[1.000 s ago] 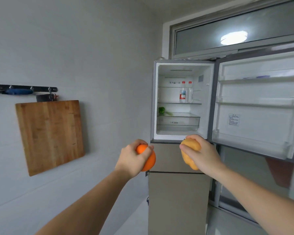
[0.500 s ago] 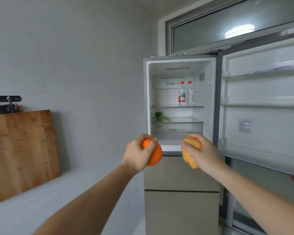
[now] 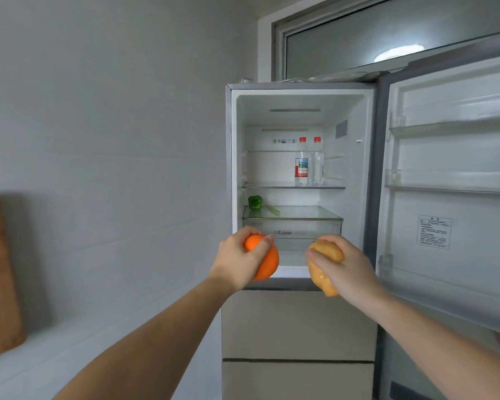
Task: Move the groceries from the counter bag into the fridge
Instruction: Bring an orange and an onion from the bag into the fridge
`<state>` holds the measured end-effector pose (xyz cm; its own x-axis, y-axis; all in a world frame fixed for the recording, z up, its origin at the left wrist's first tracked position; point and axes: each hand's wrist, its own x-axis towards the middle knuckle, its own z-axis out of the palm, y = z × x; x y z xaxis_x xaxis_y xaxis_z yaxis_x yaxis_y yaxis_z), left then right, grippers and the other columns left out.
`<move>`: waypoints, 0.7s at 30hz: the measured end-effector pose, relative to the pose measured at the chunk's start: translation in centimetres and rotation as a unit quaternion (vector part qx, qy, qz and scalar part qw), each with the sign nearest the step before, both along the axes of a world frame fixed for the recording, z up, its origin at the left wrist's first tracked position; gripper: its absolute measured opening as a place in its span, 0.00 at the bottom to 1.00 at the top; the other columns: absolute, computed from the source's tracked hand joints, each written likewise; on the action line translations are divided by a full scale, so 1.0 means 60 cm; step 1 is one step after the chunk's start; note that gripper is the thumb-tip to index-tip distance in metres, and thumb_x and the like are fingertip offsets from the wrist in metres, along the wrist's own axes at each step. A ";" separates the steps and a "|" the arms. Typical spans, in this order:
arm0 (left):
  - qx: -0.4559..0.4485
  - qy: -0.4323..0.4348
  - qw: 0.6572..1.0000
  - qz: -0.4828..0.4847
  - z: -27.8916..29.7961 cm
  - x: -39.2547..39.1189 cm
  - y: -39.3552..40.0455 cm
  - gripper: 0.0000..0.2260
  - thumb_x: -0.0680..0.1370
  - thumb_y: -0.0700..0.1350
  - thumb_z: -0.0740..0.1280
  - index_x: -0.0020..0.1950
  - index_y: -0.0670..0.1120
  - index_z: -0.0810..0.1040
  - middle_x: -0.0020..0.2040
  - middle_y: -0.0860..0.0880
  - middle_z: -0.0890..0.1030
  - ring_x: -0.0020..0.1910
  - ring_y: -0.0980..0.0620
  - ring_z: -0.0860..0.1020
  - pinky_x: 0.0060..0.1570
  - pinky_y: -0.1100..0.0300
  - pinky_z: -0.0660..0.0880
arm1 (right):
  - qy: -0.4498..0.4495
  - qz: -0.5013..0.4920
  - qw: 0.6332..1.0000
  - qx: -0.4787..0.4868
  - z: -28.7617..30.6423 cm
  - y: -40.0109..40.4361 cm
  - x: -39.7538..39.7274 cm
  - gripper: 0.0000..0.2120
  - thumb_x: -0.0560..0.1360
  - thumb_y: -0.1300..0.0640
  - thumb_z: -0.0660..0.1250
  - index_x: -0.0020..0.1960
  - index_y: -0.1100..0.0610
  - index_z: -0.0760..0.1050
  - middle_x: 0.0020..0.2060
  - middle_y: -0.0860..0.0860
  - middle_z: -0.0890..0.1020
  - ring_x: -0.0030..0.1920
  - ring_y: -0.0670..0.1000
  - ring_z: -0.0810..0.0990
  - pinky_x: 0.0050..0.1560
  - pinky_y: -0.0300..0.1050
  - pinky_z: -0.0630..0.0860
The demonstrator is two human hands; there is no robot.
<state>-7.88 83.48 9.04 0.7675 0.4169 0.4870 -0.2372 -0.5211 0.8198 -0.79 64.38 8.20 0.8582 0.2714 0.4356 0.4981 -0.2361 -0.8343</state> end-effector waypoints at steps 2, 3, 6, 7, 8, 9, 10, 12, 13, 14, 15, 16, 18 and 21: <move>-0.020 -0.014 1.000 -0.014 0.001 0.044 0.035 0.07 0.76 0.55 0.69 0.52 0.56 0.77 0.51 0.55 0.77 0.49 0.52 0.76 0.41 0.62 0.73 | -0.002 -0.010 1.000 0.010 0.004 0.037 0.040 0.14 0.72 0.46 0.71 0.57 0.43 0.74 0.50 0.43 0.80 0.50 0.47 0.79 0.43 0.44 0.77; -0.034 -0.021 0.999 -0.024 0.001 0.065 0.054 0.08 0.76 0.54 0.69 0.53 0.56 0.76 0.51 0.56 0.76 0.49 0.54 0.76 0.40 0.63 0.73 | -0.002 -0.010 1.000 0.017 0.006 0.058 0.059 0.14 0.72 0.46 0.71 0.56 0.42 0.74 0.49 0.43 0.80 0.49 0.47 0.79 0.45 0.46 0.79; -0.057 -0.030 0.996 -0.056 0.012 0.131 0.113 0.12 0.75 0.52 0.71 0.56 0.55 0.75 0.51 0.57 0.75 0.49 0.54 0.76 0.37 0.65 0.73 | -0.003 -0.015 1.000 0.023 0.020 0.123 0.114 0.11 0.73 0.46 0.70 0.54 0.43 0.74 0.46 0.41 0.79 0.44 0.41 0.78 0.40 0.40 0.77; -0.061 -0.028 0.996 -0.064 0.017 0.152 0.133 0.13 0.74 0.51 0.71 0.57 0.55 0.74 0.52 0.57 0.75 0.50 0.53 0.76 0.39 0.64 0.74 | -0.006 -0.015 1.000 0.020 0.024 0.142 0.133 0.09 0.74 0.47 0.69 0.53 0.43 0.74 0.44 0.41 0.79 0.42 0.41 0.78 0.36 0.36 0.75; -0.054 -0.024 0.996 -0.070 0.022 0.171 0.152 0.16 0.73 0.50 0.72 0.58 0.55 0.73 0.52 0.56 0.75 0.51 0.52 0.75 0.41 0.63 0.74 | -0.006 -0.015 1.000 0.015 0.028 0.161 0.150 0.07 0.75 0.47 0.68 0.53 0.43 0.74 0.43 0.40 0.78 0.41 0.40 0.77 0.32 0.34 0.74; -0.043 -0.022 0.996 -0.077 0.028 0.189 0.169 0.19 0.71 0.51 0.73 0.59 0.55 0.72 0.53 0.55 0.74 0.52 0.51 0.75 0.43 0.62 0.74 | -0.006 -0.017 1.000 0.009 0.031 0.176 0.168 0.06 0.76 0.48 0.66 0.53 0.43 0.74 0.43 0.40 0.78 0.40 0.40 0.77 0.31 0.33 0.73; -0.034 -0.021 0.996 -0.085 0.034 0.206 0.184 0.22 0.69 0.52 0.72 0.61 0.54 0.71 0.54 0.54 0.74 0.52 0.50 0.75 0.44 0.61 0.74 | -0.004 -0.020 1.000 0.004 0.033 0.190 0.188 0.05 0.77 0.49 0.65 0.53 0.43 0.74 0.43 0.40 0.77 0.41 0.40 0.77 0.32 0.34 0.72; -0.022 -0.018 0.994 -0.102 0.047 0.240 0.208 0.25 0.67 0.50 0.71 0.63 0.54 0.69 0.57 0.51 0.73 0.53 0.49 0.75 0.46 0.60 0.74 | 0.009 -0.021 1.000 0.003 0.037 0.210 0.225 0.07 0.78 0.52 0.62 0.54 0.43 0.73 0.43 0.42 0.78 0.39 0.41 0.76 0.31 0.34 0.73; -0.009 -0.015 0.994 -0.111 0.052 0.256 0.218 0.27 0.66 0.50 0.71 0.64 0.54 0.69 0.59 0.50 0.72 0.53 0.49 0.75 0.46 0.60 0.74 | 0.016 -0.020 1.000 0.003 0.039 0.220 0.243 0.08 0.79 0.53 0.60 0.55 0.43 0.73 0.43 0.42 0.78 0.39 0.41 0.76 0.30 0.33 0.73; 0.012 -0.012 0.993 -0.117 0.058 0.271 0.227 0.29 0.64 0.50 0.70 0.65 0.54 0.68 0.60 0.50 0.71 0.54 0.49 0.74 0.45 0.61 0.74 | 0.020 -0.019 1.000 0.001 0.040 0.230 0.261 0.09 0.79 0.54 0.59 0.58 0.43 0.72 0.44 0.43 0.78 0.40 0.41 0.76 0.31 0.34 0.73; 0.037 -0.007 0.992 -0.119 0.064 0.287 0.236 0.31 0.64 0.50 0.71 0.66 0.53 0.67 0.61 0.49 0.70 0.54 0.49 0.74 0.45 0.62 0.73 | 0.023 -0.020 1.000 -0.001 0.041 0.241 0.278 0.11 0.79 0.53 0.59 0.60 0.44 0.71 0.46 0.43 0.77 0.41 0.40 0.76 0.33 0.36 0.72; 0.059 -0.003 0.991 -0.118 0.070 0.306 0.245 0.31 0.65 0.48 0.72 0.67 0.53 0.67 0.63 0.49 0.70 0.55 0.49 0.73 0.45 0.63 0.72 | 0.028 -0.021 0.999 0.003 0.042 0.251 0.297 0.12 0.79 0.53 0.59 0.62 0.45 0.70 0.45 0.42 0.76 0.41 0.40 0.75 0.34 0.37 0.70; 0.086 -0.003 0.991 -0.104 0.081 0.343 0.262 0.29 0.70 0.44 0.74 0.68 0.52 0.67 0.64 0.49 0.68 0.56 0.48 0.73 0.47 0.62 0.71 | 0.040 -0.020 0.999 0.016 0.041 0.269 0.340 0.13 0.79 0.54 0.61 0.62 0.47 0.67 0.42 0.42 0.74 0.38 0.40 0.74 0.33 0.36 0.69; 0.109 -0.009 0.990 -0.092 0.088 0.396 0.276 0.29 0.71 0.42 0.74 0.68 0.52 0.66 0.63 0.49 0.69 0.56 0.48 0.73 0.50 0.60 0.71 | 0.048 -0.028 0.998 0.028 0.034 0.291 0.405 0.14 0.77 0.55 0.65 0.61 0.50 0.68 0.40 0.43 0.74 0.36 0.41 0.74 0.28 0.34 0.70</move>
<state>15.85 100.03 14.33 0.8106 0.1543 0.5649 -0.3589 -0.6313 0.6875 23.50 81.84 10.26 0.9098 0.2004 0.3635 0.4026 -0.2133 -0.8902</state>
